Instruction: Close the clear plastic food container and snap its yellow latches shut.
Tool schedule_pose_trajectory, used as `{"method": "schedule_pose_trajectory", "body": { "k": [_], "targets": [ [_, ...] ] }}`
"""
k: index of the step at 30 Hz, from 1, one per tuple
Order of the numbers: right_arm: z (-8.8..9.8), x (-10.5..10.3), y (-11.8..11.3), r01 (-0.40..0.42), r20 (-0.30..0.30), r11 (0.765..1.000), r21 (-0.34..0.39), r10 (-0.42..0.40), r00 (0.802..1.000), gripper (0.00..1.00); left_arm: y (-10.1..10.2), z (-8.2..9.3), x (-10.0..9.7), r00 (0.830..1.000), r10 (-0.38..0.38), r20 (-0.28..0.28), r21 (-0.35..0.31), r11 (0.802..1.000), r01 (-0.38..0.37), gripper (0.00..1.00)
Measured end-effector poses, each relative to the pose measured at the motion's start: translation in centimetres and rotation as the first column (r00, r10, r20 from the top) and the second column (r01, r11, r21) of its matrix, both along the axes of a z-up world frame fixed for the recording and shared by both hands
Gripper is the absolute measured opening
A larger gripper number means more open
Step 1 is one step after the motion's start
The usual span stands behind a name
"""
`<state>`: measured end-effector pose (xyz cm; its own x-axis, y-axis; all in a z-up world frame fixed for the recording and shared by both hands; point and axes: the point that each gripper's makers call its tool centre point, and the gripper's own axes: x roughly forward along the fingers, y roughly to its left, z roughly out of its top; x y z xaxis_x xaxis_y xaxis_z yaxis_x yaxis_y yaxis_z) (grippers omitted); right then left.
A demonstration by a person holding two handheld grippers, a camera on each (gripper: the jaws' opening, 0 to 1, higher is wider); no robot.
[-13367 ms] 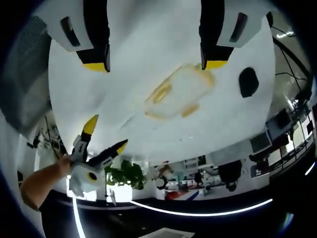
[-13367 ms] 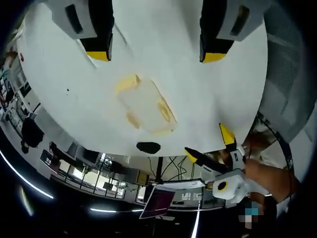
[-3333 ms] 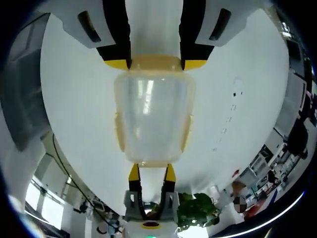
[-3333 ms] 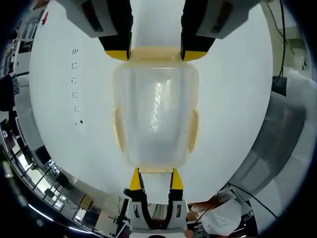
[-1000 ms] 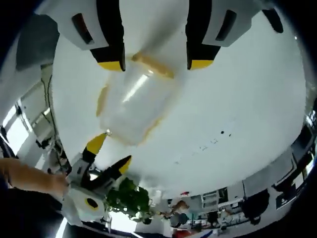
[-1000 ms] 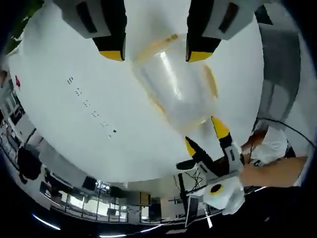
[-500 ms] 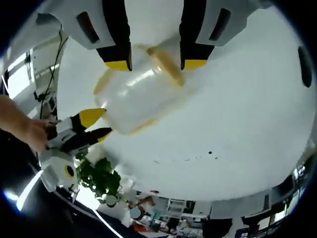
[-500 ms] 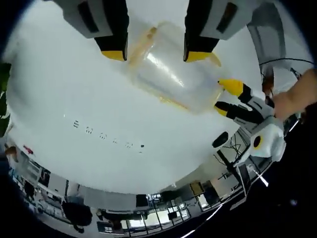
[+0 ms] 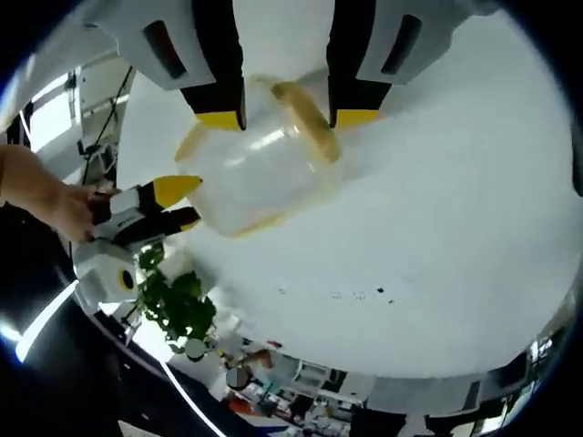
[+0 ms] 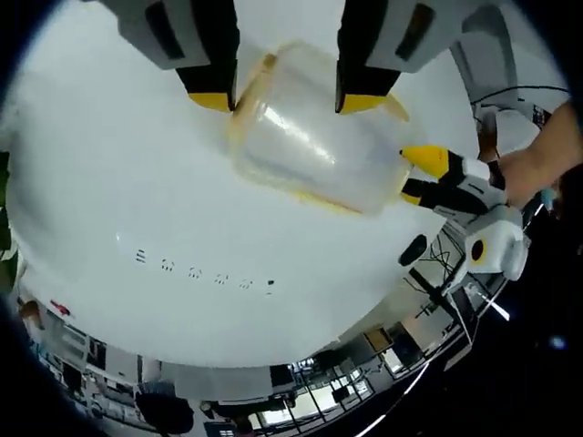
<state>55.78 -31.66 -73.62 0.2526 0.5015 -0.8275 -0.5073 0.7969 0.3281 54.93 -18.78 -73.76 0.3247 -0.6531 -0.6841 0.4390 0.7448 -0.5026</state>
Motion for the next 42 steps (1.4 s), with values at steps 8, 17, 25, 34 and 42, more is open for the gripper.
{"method": "schedule_pose_trajectory", "body": {
  "k": [8,17,25,34,42],
  "targets": [
    [-0.2,-0.1,0.1,0.009,-0.009,1.0,-0.013,-0.009,1.0,0.39,-0.3,0.3,-0.1,1.0,-0.022,-0.003,-0.02,1.0,0.022,0.26],
    [0.1,0.2,0.8,0.009,-0.036,1.0,0.003,-0.009,0.999,0.34,-0.5,0.1,-0.5,0.999,-0.042,-0.015,-0.02,0.999,0.041,0.26],
    [0.1,-0.4,0.5,0.038,-0.039,0.999,0.006,-0.038,0.999,0.36,-0.3,0.0,-0.4,0.998,-0.057,-0.011,-0.01,0.998,0.057,0.27],
    [0.0,-1.9,0.5,0.084,-0.032,0.996,-0.004,-0.084,0.996,0.36,0.2,0.0,-0.6,0.994,-0.109,-0.01,-0.004,0.994,0.109,0.27],
    [0.0,-2.7,0.7,0.105,-0.04,0.994,-0.012,-0.106,0.994,0.37,0.5,0.2,-1.3,0.989,-0.145,0.011,0.019,0.989,0.144,0.27]
  ]
}}
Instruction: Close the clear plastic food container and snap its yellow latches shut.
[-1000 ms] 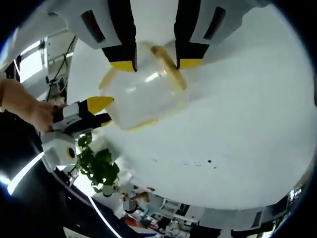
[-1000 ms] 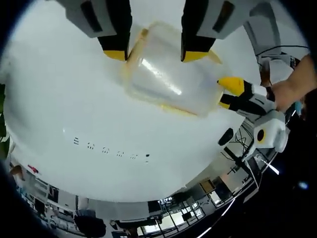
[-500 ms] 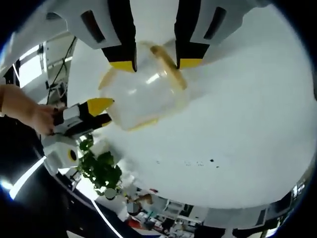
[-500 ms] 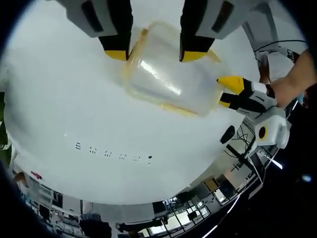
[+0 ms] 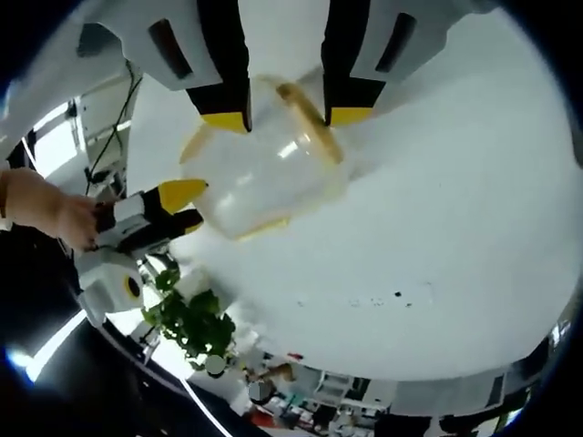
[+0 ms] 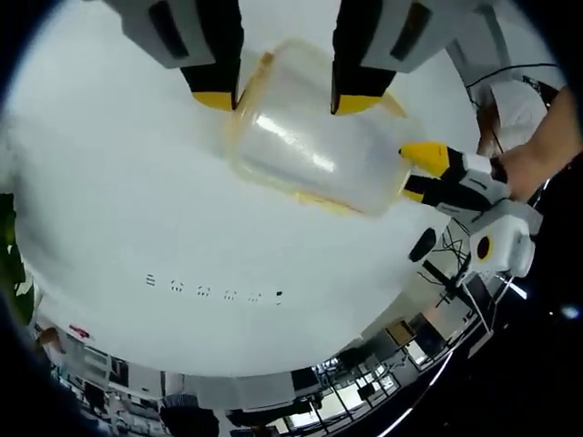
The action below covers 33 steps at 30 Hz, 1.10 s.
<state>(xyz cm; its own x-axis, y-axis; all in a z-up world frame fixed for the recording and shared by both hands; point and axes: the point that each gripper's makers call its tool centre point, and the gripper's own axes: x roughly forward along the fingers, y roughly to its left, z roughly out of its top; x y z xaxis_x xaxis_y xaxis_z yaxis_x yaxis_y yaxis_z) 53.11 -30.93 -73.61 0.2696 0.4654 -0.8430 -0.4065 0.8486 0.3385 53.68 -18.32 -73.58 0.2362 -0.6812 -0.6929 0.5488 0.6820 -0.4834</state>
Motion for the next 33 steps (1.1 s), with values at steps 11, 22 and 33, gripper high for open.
{"method": "schedule_pose_trajectory", "body": {
  "k": [11,22,33],
  "targets": [
    [-0.1,-0.2,-0.1,0.076,-0.015,0.996,0.046,-0.076,0.997,0.37,0.3,0.2,-0.1,1.0,-0.014,0.026,0.025,1.0,0.013,0.28],
    [1.0,-0.3,-1.3,-0.004,-0.008,1.0,-0.004,0.004,1.0,0.29,0.2,2.0,0.6,0.986,-0.118,0.121,0.084,0.991,0.109,0.36],
    [1.9,-0.9,-0.5,-0.202,0.032,0.978,-0.048,0.204,0.979,0.32,1.7,1.5,0.4,0.926,-0.34,0.164,0.306,0.91,0.28,0.42]
  ]
}}
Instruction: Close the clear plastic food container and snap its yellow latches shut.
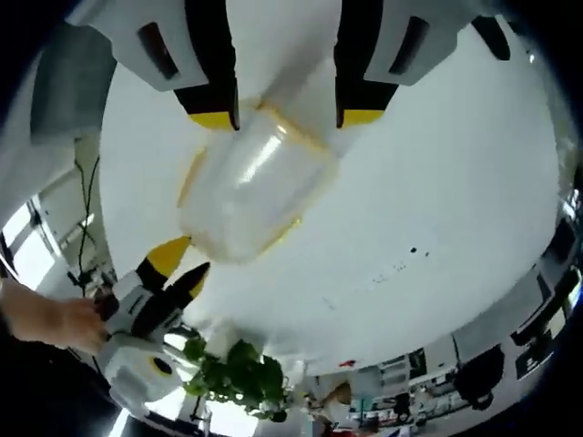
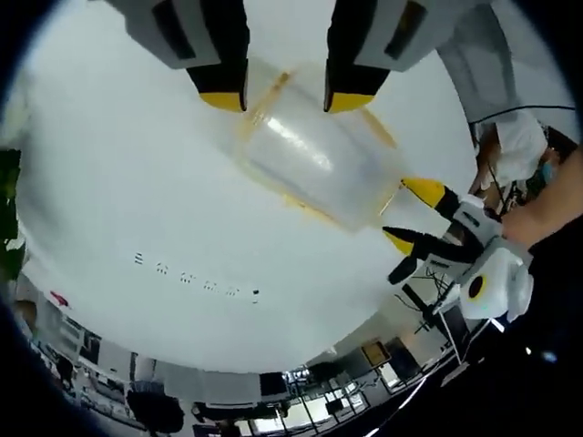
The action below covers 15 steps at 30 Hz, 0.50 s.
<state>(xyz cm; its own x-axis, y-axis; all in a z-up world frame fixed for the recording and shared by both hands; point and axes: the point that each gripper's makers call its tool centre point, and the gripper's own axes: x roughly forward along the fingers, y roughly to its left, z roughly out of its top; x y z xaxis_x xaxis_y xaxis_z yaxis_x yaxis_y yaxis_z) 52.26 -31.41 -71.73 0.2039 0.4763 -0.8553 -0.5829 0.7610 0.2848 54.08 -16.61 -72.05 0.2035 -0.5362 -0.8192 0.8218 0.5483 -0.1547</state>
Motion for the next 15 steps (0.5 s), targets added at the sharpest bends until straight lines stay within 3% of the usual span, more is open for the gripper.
{"method": "schedule_pose_trajectory", "body": {
  "k": [3,6,11,15],
  "targets": [
    [-0.1,-0.1,-0.4,-0.082,0.02,0.994,-0.071,0.084,0.996,0.31,0.3,0.4,0.2,0.998,-0.052,0.031,0.034,0.998,0.051,0.38],
    [0.0,0.0,-0.2,-0.116,0.035,0.989,-0.088,0.119,0.992,0.31,0.1,0.8,0.3,0.992,-0.115,0.055,0.057,0.992,0.112,0.37],
    [0.2,0.1,-0.2,-0.19,0.037,0.972,-0.141,0.197,0.98,0.31,-0.3,1.0,0.1,0.979,-0.197,0.052,0.091,0.977,0.192,0.35],
    [0.7,0.4,0.5,-0.287,0.074,0.945,-0.155,0.3,0.951,0.28,-0.9,0.9,-0.4,0.968,-0.245,0.048,0.109,0.965,0.239,0.34]
  ]
}}
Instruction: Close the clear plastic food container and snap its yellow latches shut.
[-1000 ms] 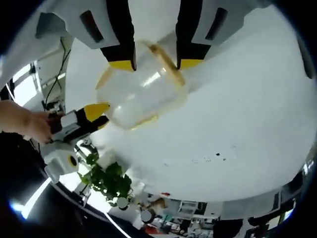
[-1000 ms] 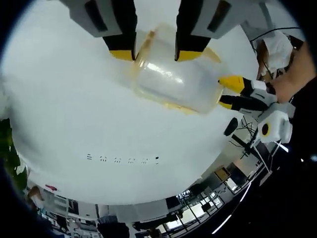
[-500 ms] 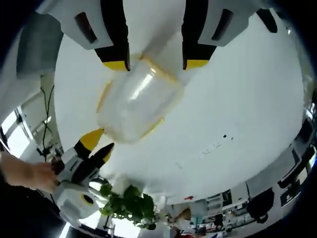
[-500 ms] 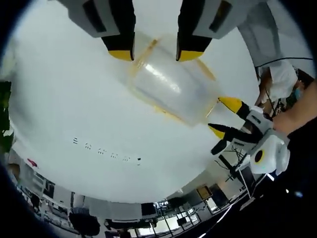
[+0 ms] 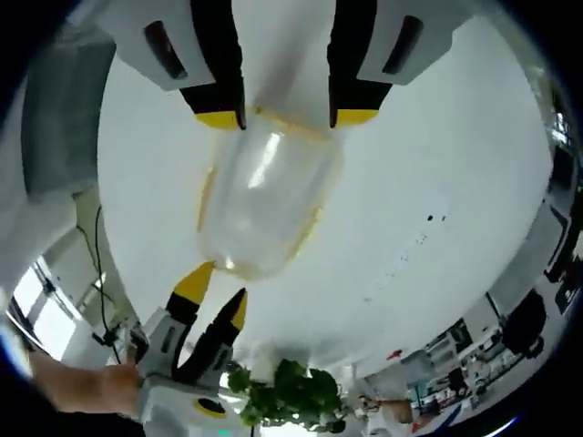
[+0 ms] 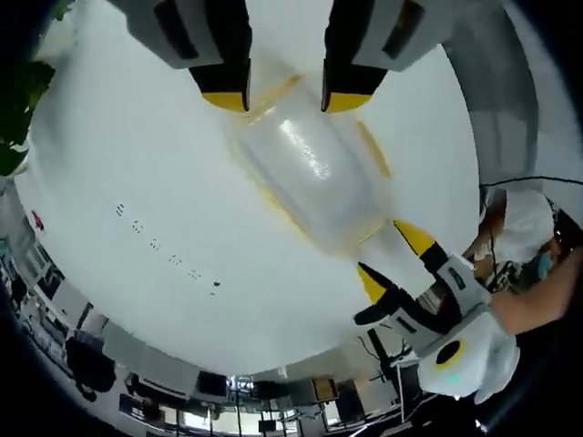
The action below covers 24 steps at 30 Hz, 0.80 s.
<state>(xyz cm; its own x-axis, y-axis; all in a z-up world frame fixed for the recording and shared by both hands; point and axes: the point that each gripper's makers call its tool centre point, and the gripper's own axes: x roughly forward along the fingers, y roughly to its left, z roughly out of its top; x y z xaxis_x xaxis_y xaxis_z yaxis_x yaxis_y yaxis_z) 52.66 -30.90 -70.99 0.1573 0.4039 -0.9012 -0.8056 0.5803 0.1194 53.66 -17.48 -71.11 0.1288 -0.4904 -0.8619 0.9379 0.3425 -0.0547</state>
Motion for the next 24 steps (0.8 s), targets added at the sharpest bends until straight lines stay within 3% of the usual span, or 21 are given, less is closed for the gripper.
{"method": "schedule_pose_trajectory", "body": {
  "k": [5,8,16,19,24],
  "targets": [
    [0.5,0.5,1.1,-0.098,0.044,0.995,0.011,0.097,0.994,0.25,-0.9,0.4,-0.1,0.996,-0.081,0.024,0.006,0.997,0.081,0.31],
    [0.9,1.1,1.7,-0.109,0.07,0.994,0.025,0.107,0.992,0.22,-1.7,1.0,0.1,0.995,-0.093,0.022,-0.021,0.995,0.093,0.3],
    [0.8,1.0,2.9,-0.206,0.091,0.978,0.04,0.202,0.975,0.21,-2.5,1.4,0.5,0.983,-0.172,0.067,-0.019,0.985,0.174,0.24],
    [0.8,1.0,3.4,-0.219,0.096,0.974,0.059,0.213,0.972,0.2,-2.8,1.6,0.6,0.984,-0.165,0.069,-0.042,0.985,0.168,0.23],
    [0.5,0.9,4.1,-0.245,0.102,0.967,0.071,0.237,0.966,0.14,-3.3,1.2,0.5,0.976,-0.194,0.094,-0.028,0.98,0.197,0.13]
  ]
}}
